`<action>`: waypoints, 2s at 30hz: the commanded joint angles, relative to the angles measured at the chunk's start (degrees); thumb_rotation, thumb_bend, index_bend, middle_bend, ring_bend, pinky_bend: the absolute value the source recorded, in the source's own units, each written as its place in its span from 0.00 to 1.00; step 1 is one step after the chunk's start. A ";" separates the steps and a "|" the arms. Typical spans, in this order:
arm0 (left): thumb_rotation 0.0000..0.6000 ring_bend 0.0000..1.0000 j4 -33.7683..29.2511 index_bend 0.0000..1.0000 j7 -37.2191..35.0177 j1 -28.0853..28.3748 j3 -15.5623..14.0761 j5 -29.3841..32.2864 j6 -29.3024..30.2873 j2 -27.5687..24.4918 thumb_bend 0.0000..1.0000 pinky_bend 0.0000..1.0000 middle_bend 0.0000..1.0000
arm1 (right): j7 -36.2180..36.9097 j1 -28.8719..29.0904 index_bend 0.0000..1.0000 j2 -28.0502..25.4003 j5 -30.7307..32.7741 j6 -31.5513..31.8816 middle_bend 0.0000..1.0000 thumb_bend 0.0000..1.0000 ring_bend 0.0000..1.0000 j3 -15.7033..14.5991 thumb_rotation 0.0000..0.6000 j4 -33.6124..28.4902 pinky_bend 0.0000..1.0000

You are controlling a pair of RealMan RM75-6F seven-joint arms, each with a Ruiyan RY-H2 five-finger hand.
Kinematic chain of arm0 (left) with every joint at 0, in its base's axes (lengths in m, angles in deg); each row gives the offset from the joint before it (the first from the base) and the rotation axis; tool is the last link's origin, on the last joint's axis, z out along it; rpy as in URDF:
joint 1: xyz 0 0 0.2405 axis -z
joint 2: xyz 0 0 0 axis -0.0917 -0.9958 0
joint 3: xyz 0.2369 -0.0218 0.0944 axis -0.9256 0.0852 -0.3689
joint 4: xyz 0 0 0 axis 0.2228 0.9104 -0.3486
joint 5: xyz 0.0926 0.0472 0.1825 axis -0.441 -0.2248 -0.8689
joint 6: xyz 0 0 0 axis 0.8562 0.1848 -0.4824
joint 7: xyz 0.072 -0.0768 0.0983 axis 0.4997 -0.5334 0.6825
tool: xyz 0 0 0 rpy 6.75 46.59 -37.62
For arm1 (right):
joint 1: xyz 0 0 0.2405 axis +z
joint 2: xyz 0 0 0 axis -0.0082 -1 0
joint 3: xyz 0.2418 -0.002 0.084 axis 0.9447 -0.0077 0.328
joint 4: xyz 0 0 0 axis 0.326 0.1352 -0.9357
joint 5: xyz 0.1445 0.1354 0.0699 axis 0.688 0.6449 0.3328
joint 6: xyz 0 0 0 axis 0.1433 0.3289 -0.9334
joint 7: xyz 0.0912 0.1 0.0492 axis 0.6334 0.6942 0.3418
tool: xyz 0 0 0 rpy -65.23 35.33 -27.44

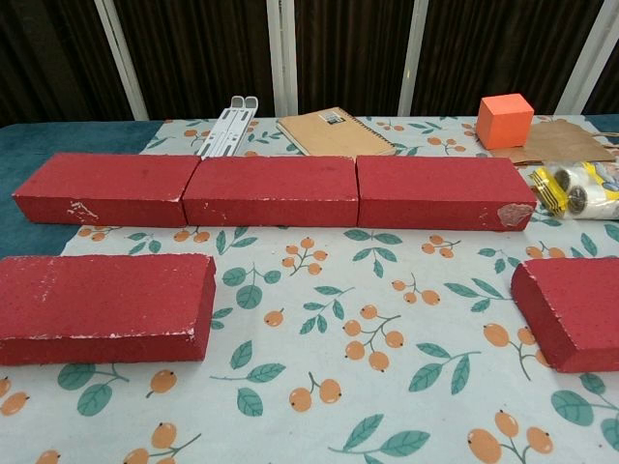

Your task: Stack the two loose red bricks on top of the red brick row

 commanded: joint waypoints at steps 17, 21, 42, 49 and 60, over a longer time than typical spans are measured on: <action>1.00 0.00 0.02 0.03 0.45 0.71 -0.31 -0.64 -1.36 0.43 0.00 0.08 0.00 | 2.16 0.13 0.00 -2.28 -0.78 -3.62 0.01 0.00 0.00 -2.66 1.00 -1.88 0.00; 1.00 0.00 -0.09 0.03 0.30 0.89 -0.47 -0.76 -1.81 0.25 0.00 0.08 0.00 | 2.39 1.06 0.00 -3.09 -2.19 -6.56 0.00 0.00 0.00 -4.32 1.00 -3.49 0.00; 1.00 0.00 -0.06 0.03 0.19 1.44 0.03 0.50 -2.72 0.36 0.00 0.08 0.00 | -20.38 7.02 0.00 5.77 5.00 -18.86 0.00 0.00 0.00 -3.12 1.00 -7.71 0.00; 1.00 0.00 -0.06 0.03 0.02 1.34 0.23 0.88 -2.44 0.32 0.00 0.08 0.00 | -25.23 9.91 0.00 7.48 9.73 -22.82 0.00 0.00 0.00 -1.38 1.00 -7.25 0.00; 1.00 0.00 -0.14 0.03 0.82 1.02 0.41 1.46 -1.78 0.54 0.00 0.08 0.00 | -31.99 14.62 0.00 7.96 14.96 -28.32 0.00 0.00 0.00 -0.09 1.00 -5.94 0.00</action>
